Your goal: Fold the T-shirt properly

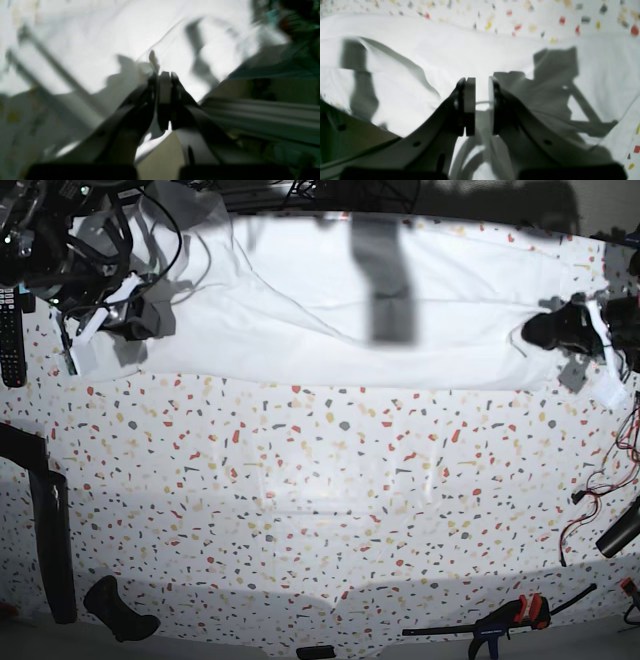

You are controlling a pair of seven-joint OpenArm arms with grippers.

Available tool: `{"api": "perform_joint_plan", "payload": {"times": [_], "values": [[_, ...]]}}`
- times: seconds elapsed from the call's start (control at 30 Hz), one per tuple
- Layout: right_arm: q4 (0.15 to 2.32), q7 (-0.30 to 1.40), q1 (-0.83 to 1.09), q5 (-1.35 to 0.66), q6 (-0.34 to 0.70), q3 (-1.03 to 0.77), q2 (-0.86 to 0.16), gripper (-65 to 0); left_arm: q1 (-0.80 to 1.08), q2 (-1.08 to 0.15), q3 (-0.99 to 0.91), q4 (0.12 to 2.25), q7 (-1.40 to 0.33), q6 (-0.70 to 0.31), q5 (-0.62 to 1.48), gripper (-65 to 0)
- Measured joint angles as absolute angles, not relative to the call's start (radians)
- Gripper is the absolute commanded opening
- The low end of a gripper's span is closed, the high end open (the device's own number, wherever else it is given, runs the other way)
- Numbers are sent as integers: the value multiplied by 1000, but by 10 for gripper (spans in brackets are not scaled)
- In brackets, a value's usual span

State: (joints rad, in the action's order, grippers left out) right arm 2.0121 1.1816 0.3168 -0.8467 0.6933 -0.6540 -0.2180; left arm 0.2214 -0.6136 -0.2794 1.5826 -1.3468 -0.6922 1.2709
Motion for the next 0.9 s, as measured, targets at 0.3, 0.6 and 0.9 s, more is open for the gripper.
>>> {"api": "perform_joint_plan", "payload": {"times": [0.3, 0.6, 0.9], "values": [[2012, 1179, 307, -847, 693, -648, -213, -555, 299, -613, -279, 1582, -768, -691, 681, -498], [2012, 1140, 202, -846, 693, -648, -205, -555, 296, -612, -279, 1582, -819, -690, 940, -499], [1942, 1137, 156, -727, 693, -523, -164, -555, 232, -402, -280, 1582, -874, -691, 706, -499]]}}
